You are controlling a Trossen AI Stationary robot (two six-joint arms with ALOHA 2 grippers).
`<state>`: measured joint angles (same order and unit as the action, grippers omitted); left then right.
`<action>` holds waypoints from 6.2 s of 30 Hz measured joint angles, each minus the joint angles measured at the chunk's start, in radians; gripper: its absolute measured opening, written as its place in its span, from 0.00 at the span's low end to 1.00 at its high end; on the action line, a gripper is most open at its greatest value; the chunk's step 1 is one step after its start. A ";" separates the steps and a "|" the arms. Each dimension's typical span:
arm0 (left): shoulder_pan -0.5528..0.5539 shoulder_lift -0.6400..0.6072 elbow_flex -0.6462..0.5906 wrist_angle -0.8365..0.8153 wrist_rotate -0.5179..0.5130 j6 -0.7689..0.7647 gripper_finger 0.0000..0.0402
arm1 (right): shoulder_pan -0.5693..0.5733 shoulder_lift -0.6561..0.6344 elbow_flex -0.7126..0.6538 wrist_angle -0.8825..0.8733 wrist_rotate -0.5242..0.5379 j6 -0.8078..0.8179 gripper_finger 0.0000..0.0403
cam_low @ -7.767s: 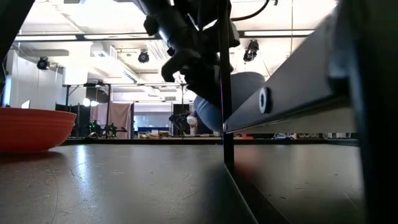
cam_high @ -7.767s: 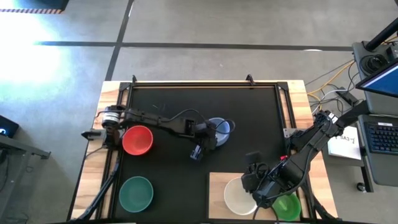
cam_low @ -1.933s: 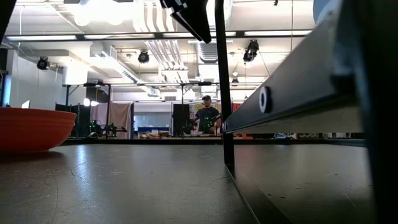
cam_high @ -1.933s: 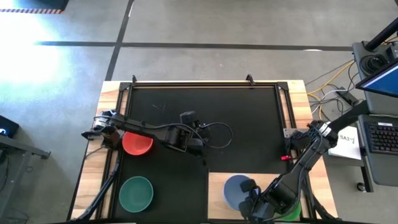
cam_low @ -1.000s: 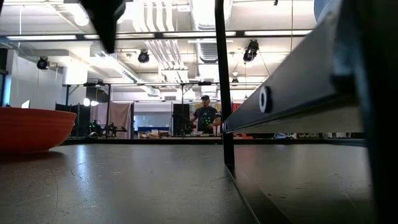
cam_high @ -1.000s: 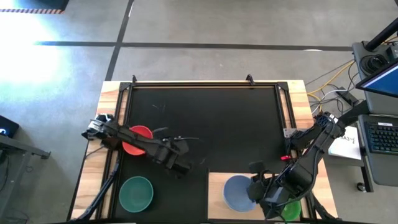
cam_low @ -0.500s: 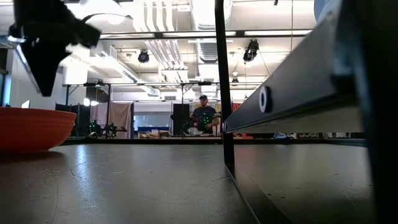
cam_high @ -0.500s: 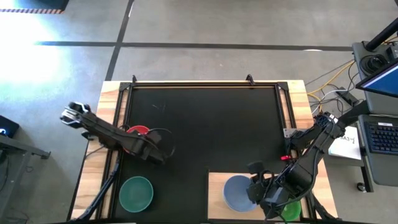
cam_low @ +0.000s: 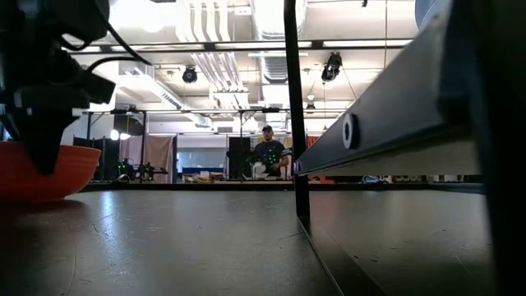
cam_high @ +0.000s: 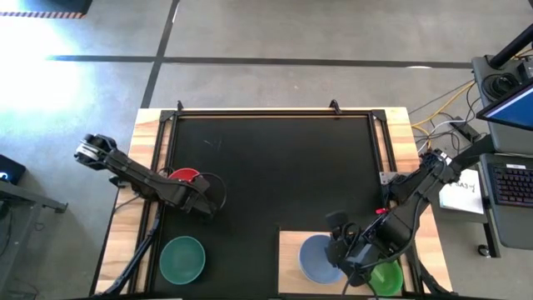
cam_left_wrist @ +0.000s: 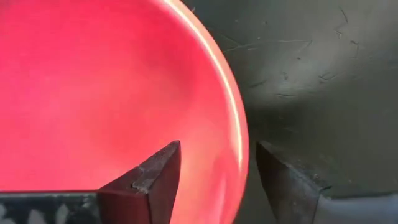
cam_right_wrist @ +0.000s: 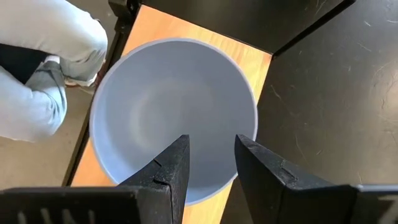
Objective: Place and stack bowls onto a shelf
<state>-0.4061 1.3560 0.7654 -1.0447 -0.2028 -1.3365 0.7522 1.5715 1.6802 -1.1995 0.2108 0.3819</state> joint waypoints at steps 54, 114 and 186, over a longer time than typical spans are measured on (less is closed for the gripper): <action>0.185 0.355 0.919 -0.072 0.078 1.832 0.00 | -0.222 -0.049 -0.001 0.076 0.231 -0.550 0.29; 0.227 0.360 0.969 0.263 0.373 1.812 0.28 | -0.497 -0.043 -0.002 0.142 -0.342 -0.680 0.02; 0.172 0.360 0.866 -0.058 -0.027 0.959 0.40 | 0.156 0.143 0.000 0.158 0.002 -0.001 0.02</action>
<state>-0.2342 1.7161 1.6318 -1.1030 -0.2294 -0.3775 0.9081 1.7145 1.6798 -1.0414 0.2128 0.3809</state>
